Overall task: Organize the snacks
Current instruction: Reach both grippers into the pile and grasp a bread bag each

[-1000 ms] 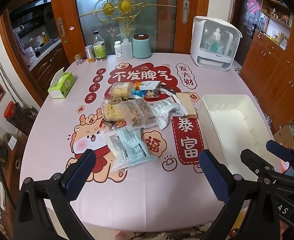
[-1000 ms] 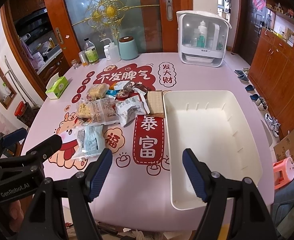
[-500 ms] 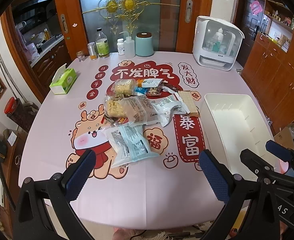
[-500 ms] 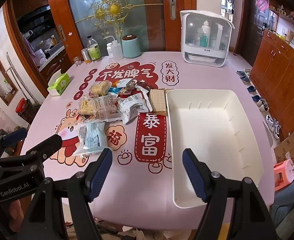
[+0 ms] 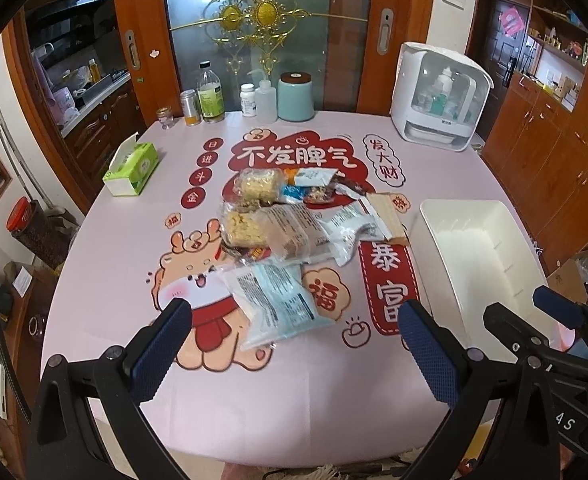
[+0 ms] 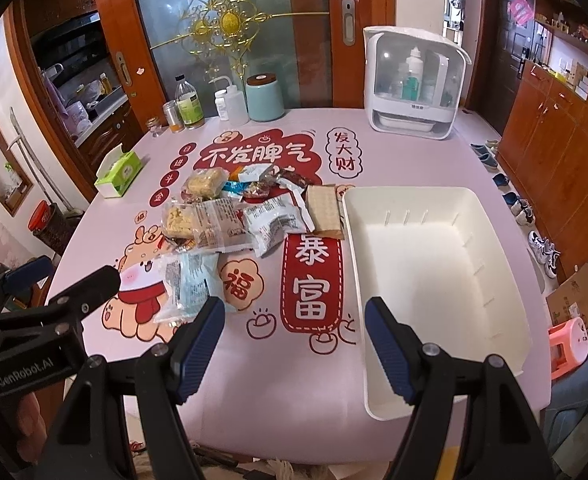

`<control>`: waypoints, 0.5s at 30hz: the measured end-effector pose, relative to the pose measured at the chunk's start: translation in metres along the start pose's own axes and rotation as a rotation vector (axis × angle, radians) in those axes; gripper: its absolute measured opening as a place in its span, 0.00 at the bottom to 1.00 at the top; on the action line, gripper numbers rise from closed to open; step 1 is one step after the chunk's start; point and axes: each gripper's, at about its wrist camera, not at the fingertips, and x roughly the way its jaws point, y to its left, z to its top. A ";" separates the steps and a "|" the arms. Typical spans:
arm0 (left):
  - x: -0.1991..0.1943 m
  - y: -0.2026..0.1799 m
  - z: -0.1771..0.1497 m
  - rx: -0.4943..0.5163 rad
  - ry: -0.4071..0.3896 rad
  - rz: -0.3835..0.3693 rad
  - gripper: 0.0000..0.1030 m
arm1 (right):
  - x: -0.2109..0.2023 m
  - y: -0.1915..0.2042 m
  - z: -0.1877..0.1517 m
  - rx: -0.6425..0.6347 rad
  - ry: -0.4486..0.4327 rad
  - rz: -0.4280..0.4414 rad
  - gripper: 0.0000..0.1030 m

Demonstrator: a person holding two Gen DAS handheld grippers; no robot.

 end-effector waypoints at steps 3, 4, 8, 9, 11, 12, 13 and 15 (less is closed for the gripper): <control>0.001 0.015 0.008 0.010 -0.007 0.003 0.99 | 0.005 0.011 0.007 0.011 0.006 -0.004 0.71; 0.001 0.021 0.012 0.015 -0.011 0.009 0.99 | 0.007 0.016 0.009 0.017 0.008 -0.003 0.71; 0.007 0.048 0.026 0.056 -0.018 0.033 0.99 | 0.021 0.035 0.019 0.042 0.030 0.019 0.71; 0.009 0.057 0.030 0.064 -0.016 0.039 0.99 | 0.026 0.040 0.021 0.045 0.039 0.023 0.71; 0.017 0.074 0.036 0.080 -0.003 0.039 0.99 | 0.036 0.050 0.026 0.049 0.052 0.028 0.71; 0.022 0.082 0.039 0.089 0.008 0.036 0.99 | 0.043 0.056 0.029 0.048 0.063 0.031 0.71; 0.028 0.090 0.041 0.101 0.021 0.034 0.99 | 0.050 0.060 0.032 0.049 0.076 0.035 0.71; 0.042 0.103 0.044 0.121 0.041 0.039 0.99 | 0.066 0.070 0.035 0.046 0.107 0.052 0.71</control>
